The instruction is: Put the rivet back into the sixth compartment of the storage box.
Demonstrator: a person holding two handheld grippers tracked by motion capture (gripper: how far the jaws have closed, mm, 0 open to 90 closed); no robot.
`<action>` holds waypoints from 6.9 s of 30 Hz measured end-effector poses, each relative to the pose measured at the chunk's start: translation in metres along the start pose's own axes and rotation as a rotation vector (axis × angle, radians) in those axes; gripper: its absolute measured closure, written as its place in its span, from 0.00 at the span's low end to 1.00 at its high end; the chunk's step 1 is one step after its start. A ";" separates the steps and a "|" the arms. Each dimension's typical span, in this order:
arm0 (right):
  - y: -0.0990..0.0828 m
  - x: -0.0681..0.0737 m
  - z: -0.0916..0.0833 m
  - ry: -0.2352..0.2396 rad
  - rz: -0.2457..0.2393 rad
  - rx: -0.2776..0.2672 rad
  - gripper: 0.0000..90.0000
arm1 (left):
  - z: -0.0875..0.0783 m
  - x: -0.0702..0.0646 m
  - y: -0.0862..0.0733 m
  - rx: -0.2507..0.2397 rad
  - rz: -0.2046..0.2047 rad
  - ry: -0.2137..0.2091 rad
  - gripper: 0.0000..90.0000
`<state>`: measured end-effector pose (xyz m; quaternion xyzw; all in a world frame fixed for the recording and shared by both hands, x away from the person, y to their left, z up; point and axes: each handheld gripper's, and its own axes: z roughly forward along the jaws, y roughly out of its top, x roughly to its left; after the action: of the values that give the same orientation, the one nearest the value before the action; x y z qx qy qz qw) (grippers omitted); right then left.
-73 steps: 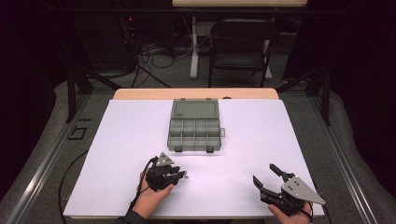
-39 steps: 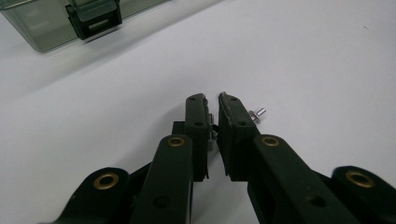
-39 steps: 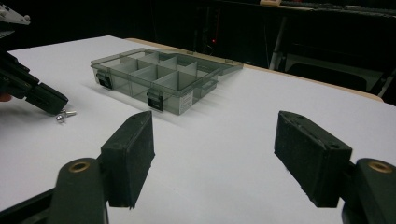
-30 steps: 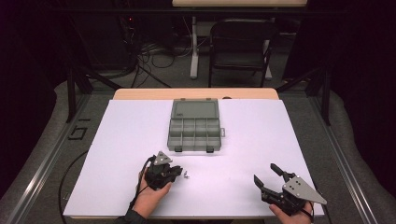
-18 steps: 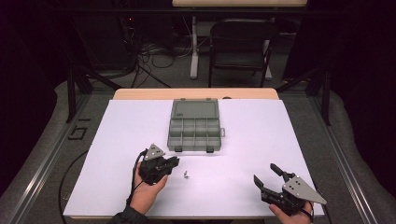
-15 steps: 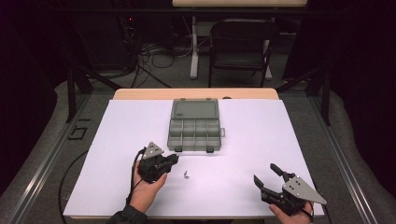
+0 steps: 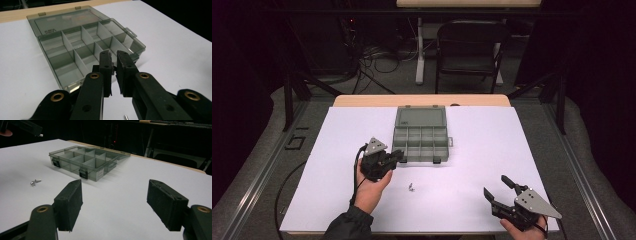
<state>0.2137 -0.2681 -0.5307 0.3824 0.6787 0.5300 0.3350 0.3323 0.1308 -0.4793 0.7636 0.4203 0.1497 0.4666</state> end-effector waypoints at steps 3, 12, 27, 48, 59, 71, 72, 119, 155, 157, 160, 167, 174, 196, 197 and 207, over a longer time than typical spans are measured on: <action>0.000 0.000 0.000 0.001 0.000 0.001 0.32 | 0.004 0.001 0.007 0.001 -0.001 0.004 0.92; 0.000 0.000 -0.001 0.001 0.000 0.005 0.32 | 0.017 0.002 0.018 0.000 -0.012 0.011 0.92; 0.000 -0.001 -0.001 0.008 0.000 0.007 0.32 | 0.044 0.011 0.018 0.026 -0.033 0.040 0.92; 0.000 -0.001 0.000 0.018 -0.003 0.000 0.32 | 0.082 0.024 0.010 0.106 -0.073 0.067 0.92; 0.000 -0.001 -0.001 0.019 -0.003 0.004 0.32 | 0.089 0.026 0.009 0.132 -0.082 0.077 0.92; 0.000 -0.001 -0.001 0.023 -0.002 0.000 0.32 | 0.092 0.024 0.007 0.146 -0.073 0.084 0.92; 0.000 -0.001 -0.001 0.021 -0.002 0.000 0.32 | 0.092 0.025 0.008 0.151 -0.071 0.082 0.92; 0.000 -0.001 -0.001 0.009 0.005 0.003 0.32 | 0.018 0.005 0.001 -0.008 0.027 -0.040 0.40; 0.001 0.000 -0.001 0.010 0.000 0.011 0.31 | -0.014 -0.006 -0.057 -0.024 0.040 -0.091 0.43; 0.001 -0.001 -0.001 0.009 -0.001 0.008 0.31 | -0.012 -0.007 -0.060 -0.016 0.044 -0.092 0.44; 0.001 -0.001 -0.001 0.008 -0.003 0.004 0.31 | -0.010 -0.007 -0.066 0.004 0.042 -0.093 0.47; 0.001 -0.001 -0.001 0.010 -0.002 0.004 0.31 | -0.001 -0.007 -0.075 0.031 0.034 -0.093 0.55; 0.001 -0.001 -0.001 0.012 -0.005 0.005 0.31 | 0.011 -0.008 -0.081 0.083 0.047 -0.085 0.64; 0.001 0.000 -0.001 0.015 -0.001 0.007 0.31 | 0.036 -0.016 -0.085 0.164 0.055 -0.089 0.81; 0.001 0.000 -0.001 0.015 -0.001 0.007 0.31 | 0.036 -0.016 -0.085 0.167 0.055 -0.088 0.82; 0.001 0.000 -0.001 0.017 -0.001 0.005 0.31 | 0.037 -0.016 -0.085 0.186 0.062 -0.071 0.87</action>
<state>0.2131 -0.2682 -0.5300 0.3783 0.6831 0.5313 0.3287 0.3032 0.1141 -0.5673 0.8211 0.3918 0.0972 0.4036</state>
